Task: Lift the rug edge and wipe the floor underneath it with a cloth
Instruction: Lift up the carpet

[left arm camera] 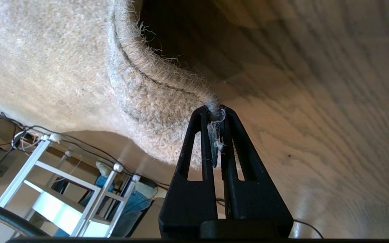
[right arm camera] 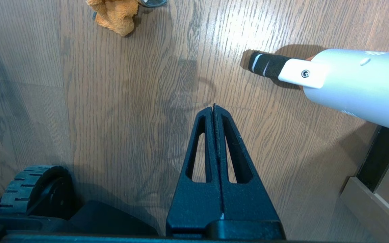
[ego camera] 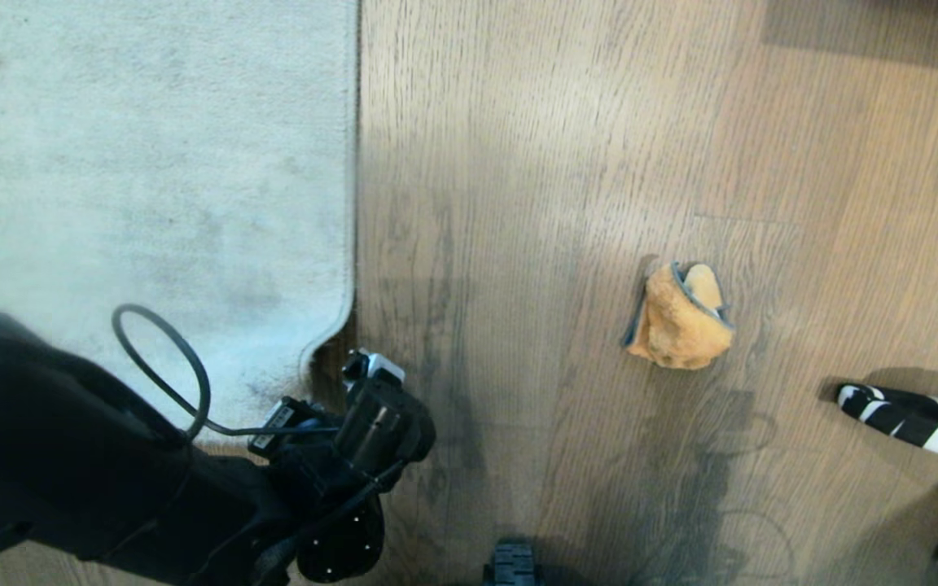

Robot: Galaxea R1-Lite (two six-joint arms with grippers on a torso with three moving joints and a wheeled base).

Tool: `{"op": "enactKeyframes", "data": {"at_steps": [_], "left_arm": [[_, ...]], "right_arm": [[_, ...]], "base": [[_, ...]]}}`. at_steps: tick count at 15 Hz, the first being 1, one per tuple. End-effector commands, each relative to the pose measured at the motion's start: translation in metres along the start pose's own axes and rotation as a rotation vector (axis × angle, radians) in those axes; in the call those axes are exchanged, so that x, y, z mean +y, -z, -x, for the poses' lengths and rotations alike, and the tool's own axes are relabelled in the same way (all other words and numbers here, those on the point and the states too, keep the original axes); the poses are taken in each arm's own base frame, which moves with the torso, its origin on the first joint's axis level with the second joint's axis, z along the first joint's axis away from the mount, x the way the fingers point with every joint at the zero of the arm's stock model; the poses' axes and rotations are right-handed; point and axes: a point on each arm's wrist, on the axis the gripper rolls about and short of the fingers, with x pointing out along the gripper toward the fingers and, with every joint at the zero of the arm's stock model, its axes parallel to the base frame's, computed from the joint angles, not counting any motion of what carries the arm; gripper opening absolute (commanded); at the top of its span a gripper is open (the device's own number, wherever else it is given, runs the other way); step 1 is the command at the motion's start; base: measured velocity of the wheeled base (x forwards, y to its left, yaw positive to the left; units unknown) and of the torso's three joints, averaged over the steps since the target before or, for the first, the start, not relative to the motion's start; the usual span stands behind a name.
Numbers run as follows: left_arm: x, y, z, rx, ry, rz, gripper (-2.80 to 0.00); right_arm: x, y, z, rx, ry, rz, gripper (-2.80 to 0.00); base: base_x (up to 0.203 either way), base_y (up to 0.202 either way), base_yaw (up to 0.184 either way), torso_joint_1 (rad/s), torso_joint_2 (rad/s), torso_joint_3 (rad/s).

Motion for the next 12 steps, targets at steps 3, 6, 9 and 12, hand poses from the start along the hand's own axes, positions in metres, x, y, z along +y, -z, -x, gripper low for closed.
{"op": "enactKeyframes", "data": {"at_steps": [3,6,9,12], "left_arm": [[-0.0132,0.0037,0.0025,-0.009,0.007,-0.03,-2.8],[-0.014,0.0042,0.0022,-0.008,0.007,-0.023,-2.8],[-0.0186,0.0066,0.0005,-0.001,0.009,-0.011,-2.8],[-0.0199,0.0074,0.0014,-0.002,0.01,-0.014,-2.8]], "right_arm": [[0.0,-0.0001,0.0,-0.001,0.0,0.0,-2.8],[0.0,-0.0001,0.0,-0.001,0.0,0.0,-2.8],[0.0,-0.0001,0.0,-0.001,0.0,0.0,-2.8],[0.0,-0.0002,0.0,-0.002,0.0,0.0,-2.8]], "base": [[0.0,0.0,0.0,0.0,0.0,0.0],[0.0,0.0,0.0,0.0,0.0,0.0],[0.0,0.0,0.0,0.0,0.0,0.0],[0.0,0.0,0.0,0.0,0.0,0.0]]}}
